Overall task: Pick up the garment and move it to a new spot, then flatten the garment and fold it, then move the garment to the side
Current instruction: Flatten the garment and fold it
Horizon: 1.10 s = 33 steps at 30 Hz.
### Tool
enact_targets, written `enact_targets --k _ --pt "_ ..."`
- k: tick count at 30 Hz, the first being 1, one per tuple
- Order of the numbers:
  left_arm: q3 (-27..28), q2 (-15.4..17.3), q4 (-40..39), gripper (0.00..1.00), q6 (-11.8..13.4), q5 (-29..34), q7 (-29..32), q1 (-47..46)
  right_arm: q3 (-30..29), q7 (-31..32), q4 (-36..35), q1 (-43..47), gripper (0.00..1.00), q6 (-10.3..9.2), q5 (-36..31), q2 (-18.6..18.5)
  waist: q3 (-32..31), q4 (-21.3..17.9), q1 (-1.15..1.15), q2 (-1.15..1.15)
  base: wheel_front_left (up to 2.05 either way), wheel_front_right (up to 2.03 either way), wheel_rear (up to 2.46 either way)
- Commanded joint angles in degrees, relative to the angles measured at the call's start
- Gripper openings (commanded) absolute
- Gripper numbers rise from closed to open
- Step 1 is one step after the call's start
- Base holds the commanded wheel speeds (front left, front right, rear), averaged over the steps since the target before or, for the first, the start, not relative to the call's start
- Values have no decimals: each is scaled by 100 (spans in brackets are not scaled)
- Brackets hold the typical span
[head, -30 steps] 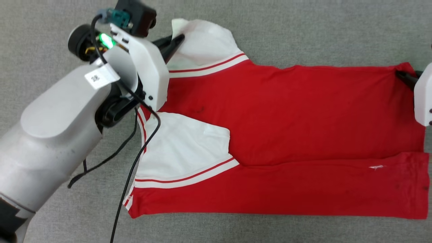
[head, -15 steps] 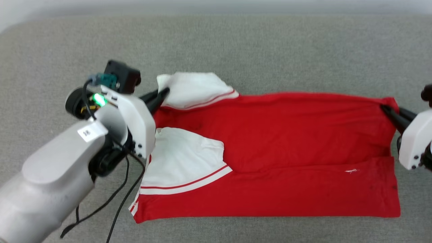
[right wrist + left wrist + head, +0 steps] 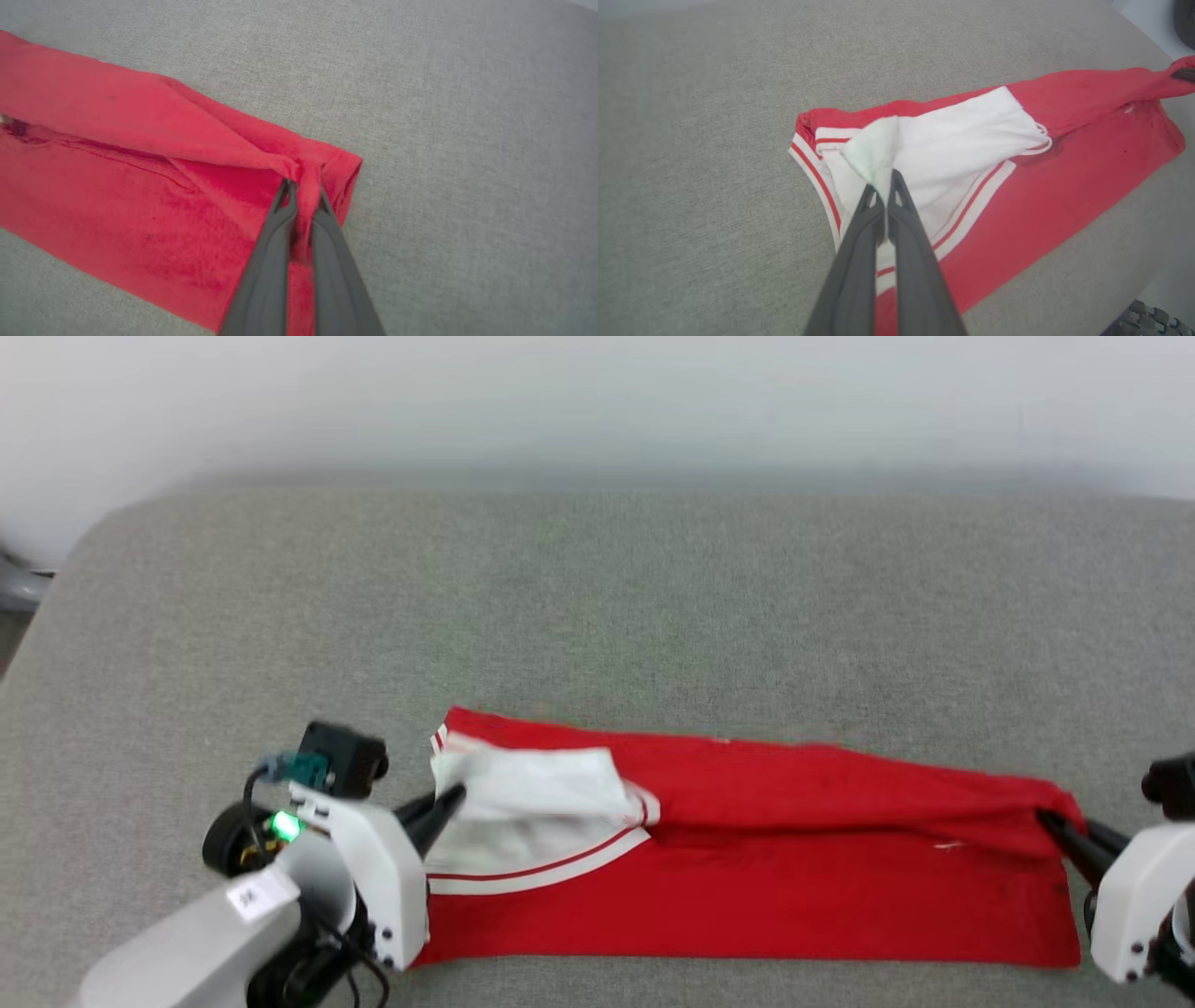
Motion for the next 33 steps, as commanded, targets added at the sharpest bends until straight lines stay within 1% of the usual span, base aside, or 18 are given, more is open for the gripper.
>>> enact_targets --k 1,8,15,16,17,18,21,26,30,33 --pt "-56 64 -38 0 63 -77 -49 267 -139 63 -110 356 0 -7 -28 72 -104 42 1 -1 0 0 0" --pt "-161 17 105 0 75 -207 -102 621 -377 250 -216 805 0 -7 -91 222 -72 24 1 -1 0 0 0" --pt "-229 -168 546 0 -45 -268 -146 756 -394 335 -11 925 0 -7 -151 440 -1 13 1 -1 0 0 0" --pt "-239 -193 603 13 -30 -226 -177 747 -388 316 17 932 37 -7 -147 464 -18 16 1 -1 0 0 0" --pt "-245 -212 661 84 7 -175 -234 739 -410 274 23 936 100 -7 -145 490 -44 16 1 -1 0 0 0" --pt "-216 -244 698 100 42 -145 -338 749 -451 236 11 931 100 -7 -122 507 -76 12 1 -1 0 0 0" --pt "-135 -313 818 100 175 -43 -692 807 -541 185 -153 987 100 -7 34 505 -206 1 1 -1 0 0 0" --pt "31 -411 926 100 558 171 -1334 964 -817 354 -646 1126 100 -6 439 279 -429 -12 1 -1 0 0 0" --pt "300 -495 889 100 929 410 -1606 1088 -1093 819 -984 1223 100 -6 788 -12 -493 20 1 -1 0 0 0" --pt "550 -586 818 100 1190 736 -1663 1175 -1292 1322 -1050 1286 100 -6 1089 -156 -499 78 1 -1 0 0 0"
